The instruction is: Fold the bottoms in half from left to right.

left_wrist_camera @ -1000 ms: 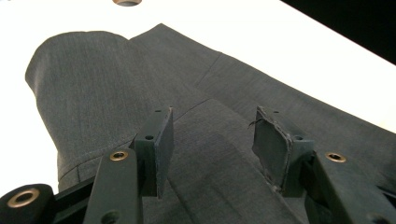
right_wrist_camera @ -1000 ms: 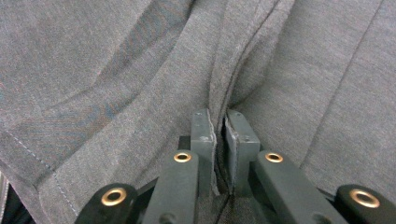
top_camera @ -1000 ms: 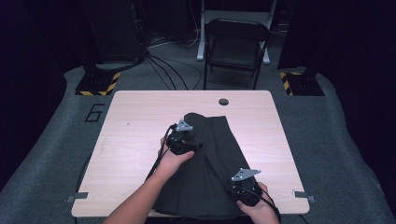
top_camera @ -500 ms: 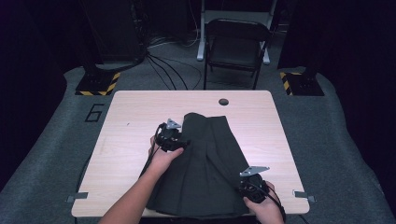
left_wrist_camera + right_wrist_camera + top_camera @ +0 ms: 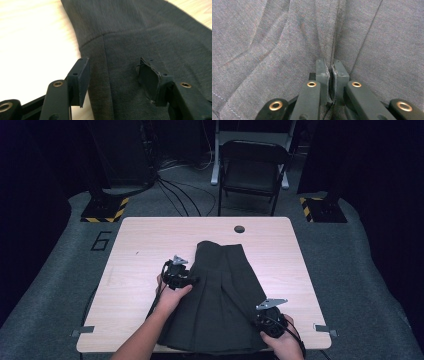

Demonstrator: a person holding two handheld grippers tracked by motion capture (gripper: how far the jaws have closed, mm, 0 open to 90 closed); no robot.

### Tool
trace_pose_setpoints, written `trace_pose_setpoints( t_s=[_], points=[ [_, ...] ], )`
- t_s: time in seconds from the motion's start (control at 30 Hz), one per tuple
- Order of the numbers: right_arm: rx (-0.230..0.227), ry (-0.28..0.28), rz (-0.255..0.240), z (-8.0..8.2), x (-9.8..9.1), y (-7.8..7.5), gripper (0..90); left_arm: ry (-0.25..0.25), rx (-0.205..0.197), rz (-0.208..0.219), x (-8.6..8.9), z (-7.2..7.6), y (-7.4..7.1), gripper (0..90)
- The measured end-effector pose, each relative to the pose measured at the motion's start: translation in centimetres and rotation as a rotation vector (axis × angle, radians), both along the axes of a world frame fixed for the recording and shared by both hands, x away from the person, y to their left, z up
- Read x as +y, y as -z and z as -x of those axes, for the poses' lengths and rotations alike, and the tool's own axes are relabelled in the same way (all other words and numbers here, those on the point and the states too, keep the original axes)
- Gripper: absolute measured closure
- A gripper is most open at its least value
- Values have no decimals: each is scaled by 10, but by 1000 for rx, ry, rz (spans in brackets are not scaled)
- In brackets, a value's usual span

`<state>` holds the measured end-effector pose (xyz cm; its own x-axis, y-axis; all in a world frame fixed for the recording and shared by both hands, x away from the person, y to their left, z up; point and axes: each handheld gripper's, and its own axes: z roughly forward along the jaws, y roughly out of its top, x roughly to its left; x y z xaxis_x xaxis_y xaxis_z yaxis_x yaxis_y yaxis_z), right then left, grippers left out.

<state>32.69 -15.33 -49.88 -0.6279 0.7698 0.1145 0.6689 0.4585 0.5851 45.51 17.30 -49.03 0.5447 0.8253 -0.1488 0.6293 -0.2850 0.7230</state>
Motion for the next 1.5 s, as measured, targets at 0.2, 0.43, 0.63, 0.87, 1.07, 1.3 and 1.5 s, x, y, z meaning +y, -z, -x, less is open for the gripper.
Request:
trace_pose_setpoints(
  t_s=[0.2,0.43,0.63,0.87,1.07,1.3,1.5],
  points=[
    [0,1,-4,0,0,0,826,0,-7,-51,-6,-1,12,396],
    [1,6,-8,1,1,1,805,7,-17,-66,-9,1,19,499],
    [-7,-12,-3,0,2,1,788,3,-47,-81,-12,3,21,648],
    [-14,-33,-11,2,6,1,753,-9,-51,-78,-7,6,17,815],
    [2,-75,-40,4,17,1,822,2,-22,-66,12,7,8,834],
    [2,-187,-21,8,50,-4,858,-7,-31,-98,41,14,-3,835],
    [18,-286,-47,10,86,-8,862,-10,-38,-156,69,14,-14,835]
  ],
)
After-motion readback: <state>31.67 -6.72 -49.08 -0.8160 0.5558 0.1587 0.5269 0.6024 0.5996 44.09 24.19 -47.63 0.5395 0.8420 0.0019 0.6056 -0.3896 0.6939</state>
